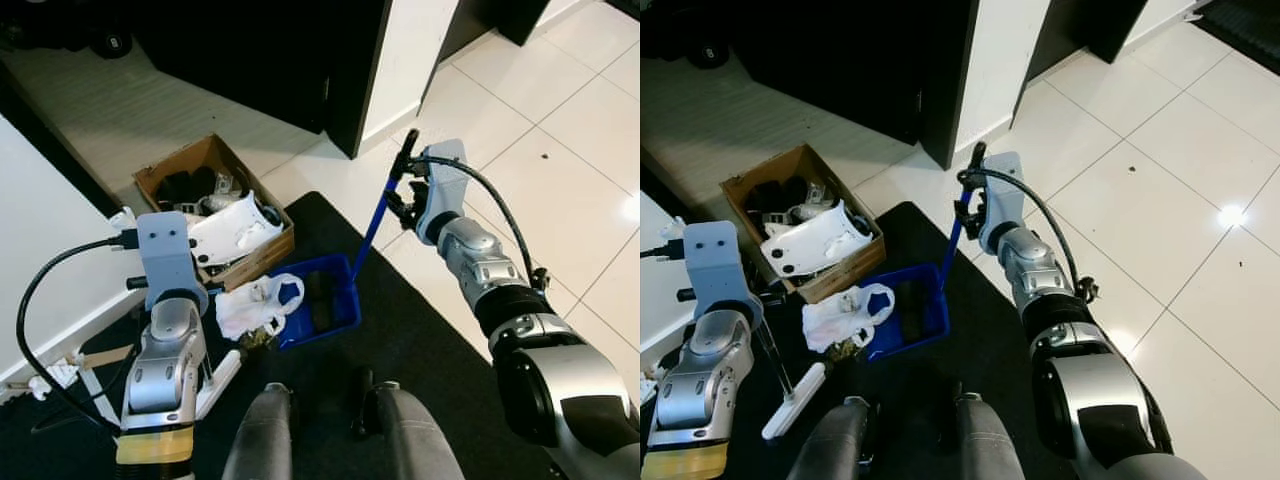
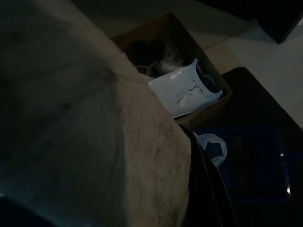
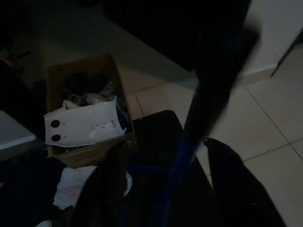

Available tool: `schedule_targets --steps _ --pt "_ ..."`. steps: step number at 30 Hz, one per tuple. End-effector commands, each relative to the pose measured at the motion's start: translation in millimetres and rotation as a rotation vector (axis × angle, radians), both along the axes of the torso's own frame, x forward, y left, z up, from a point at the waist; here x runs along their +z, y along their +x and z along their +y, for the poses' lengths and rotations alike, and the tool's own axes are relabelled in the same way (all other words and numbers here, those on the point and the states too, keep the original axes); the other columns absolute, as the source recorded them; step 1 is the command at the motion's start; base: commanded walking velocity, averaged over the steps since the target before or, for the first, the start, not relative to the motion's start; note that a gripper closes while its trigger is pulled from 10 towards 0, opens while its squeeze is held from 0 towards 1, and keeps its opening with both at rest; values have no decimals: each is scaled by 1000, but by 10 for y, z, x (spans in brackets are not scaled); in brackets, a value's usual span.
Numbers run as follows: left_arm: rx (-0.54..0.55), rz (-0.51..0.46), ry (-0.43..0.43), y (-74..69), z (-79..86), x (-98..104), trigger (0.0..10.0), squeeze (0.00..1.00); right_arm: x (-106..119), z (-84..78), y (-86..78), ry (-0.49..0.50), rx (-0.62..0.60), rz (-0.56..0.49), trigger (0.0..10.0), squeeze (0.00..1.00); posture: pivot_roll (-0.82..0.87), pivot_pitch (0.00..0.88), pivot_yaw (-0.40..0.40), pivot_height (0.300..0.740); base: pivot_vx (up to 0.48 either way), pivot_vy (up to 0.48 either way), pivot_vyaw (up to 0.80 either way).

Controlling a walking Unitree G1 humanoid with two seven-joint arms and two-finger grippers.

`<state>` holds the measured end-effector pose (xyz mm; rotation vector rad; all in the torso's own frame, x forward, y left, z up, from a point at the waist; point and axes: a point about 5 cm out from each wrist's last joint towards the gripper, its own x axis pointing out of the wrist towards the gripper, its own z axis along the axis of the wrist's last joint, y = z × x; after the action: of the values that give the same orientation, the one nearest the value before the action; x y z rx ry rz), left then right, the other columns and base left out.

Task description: Sweep floor

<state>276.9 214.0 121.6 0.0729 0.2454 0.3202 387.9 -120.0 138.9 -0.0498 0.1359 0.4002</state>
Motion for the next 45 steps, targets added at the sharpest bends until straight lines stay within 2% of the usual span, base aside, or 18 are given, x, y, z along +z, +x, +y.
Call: schedule_targets --steps 1,10,13,15,18,22,23,30,31,32,33,41,45 --pt "31 1 45 -10 69 7 10000 0 -87 -11 -30 -37 21 29 10000 0 120 202 -40 740 0 0 0" --pt "36 -5 43 -21 72 8 10000 0 -85 -94 -1 -102 1 50 10000 0 126 212 -41 740 0 0 0" --pt "37 -2 43 -43 75 -1 10000 0 -22 -148 32 -140 -45 13 10000 0 132 222 -43 740 0 0 0" --pt "43 1 44 -69 87 -8 10000 0 44 -230 69 -159 -126 -15 10000 0 134 228 -46 740 0 0 0" --pt "49 4 44 -95 97 -12 10000 0 86 -284 88 -150 -177 -30 10000 0 134 238 -45 740 0 0 0" --pt "48 8 43 -108 90 -18 10000 0 81 -278 87 -120 -168 -21 10000 0 134 245 -42 740 0 0 0" --pt "45 10 44 -111 82 -19 10000 0 75 -267 87 -107 -164 -14 10000 1000 138 257 -38 740 0 0 0" --pt "32 19 51 -157 66 -11 10000 0 69 -213 106 -63 -179 34 10000 1000 159 287 -34 740 0 0 0" --pt "32 21 52 -170 67 -11 10000 0 73 -209 110 -65 -179 38 10000 729 163 290 -34 740 0 0 0" --pt "32 21 52 -170 67 -11 10000 0 73 -209 110 -65 -179 38 10000 729 163 290 -34 740 0 0 0" --pt "39 26 57 -215 86 -9 10000 0 106 -197 127 -63 -178 42 10000 0 178 308 -40 740 0 0 0" --pt "80 21 73 -345 156 47 10000 0 198 -209 173 -73 -193 46 10000 0 232 347 -65 740 0 0 0" --pt "132 8 110 -521 291 161 10000 0 219 -229 186 -86 -206 56 10000 0 300 375 -76 740 0 0 0"
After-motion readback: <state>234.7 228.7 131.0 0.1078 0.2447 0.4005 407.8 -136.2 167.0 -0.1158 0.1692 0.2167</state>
